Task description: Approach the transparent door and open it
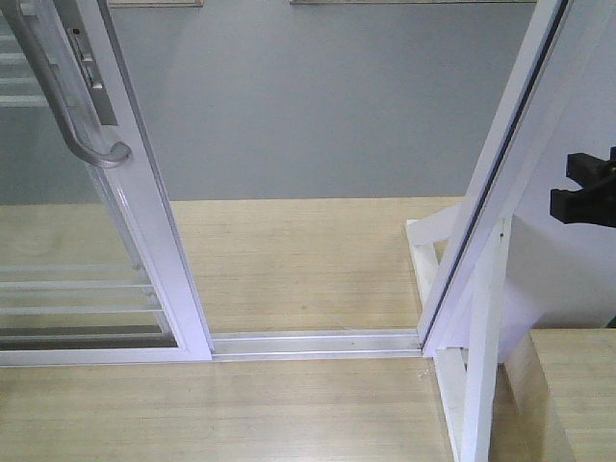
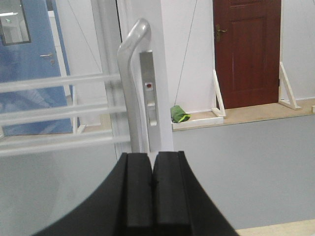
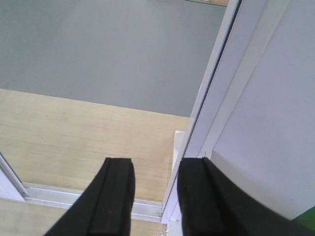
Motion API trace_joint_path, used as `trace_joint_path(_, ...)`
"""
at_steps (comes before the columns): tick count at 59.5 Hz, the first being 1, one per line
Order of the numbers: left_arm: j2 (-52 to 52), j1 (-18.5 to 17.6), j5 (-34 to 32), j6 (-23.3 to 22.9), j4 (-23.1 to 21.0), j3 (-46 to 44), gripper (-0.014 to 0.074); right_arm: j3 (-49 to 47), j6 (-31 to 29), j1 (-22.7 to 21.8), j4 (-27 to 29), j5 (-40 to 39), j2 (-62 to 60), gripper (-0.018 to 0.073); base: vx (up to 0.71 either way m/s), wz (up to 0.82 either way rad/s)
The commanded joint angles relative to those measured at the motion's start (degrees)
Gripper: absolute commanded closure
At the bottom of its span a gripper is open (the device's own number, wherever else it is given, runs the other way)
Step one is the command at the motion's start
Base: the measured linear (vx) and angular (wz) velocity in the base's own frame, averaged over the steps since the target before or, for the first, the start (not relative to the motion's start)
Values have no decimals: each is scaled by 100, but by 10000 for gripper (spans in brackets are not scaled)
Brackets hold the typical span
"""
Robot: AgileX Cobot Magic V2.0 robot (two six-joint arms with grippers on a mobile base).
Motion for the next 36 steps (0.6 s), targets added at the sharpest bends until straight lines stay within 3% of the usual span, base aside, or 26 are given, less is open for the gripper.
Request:
trace_joint_path(1, -504, -45, -494, -60, -135, 326, 603, -172, -21, -12, -96, -397, -64, 249, 0, 0)
trace_joint_path(5, -959, -50, -444, -80, -463, 680, 603, -172, -21, -12, -96, -397, -64, 249, 0, 0)
trace_joint_path(9, -850, -56, 151, -106, -689, 584, 603, -172, -21, -12, -96, -367, -64, 249, 0, 0)
trace_joint_path(36, -910, -56, 432, -106, -691, 625, 603, -172, -21, -12, -96, -394, -46, 249, 0, 0)
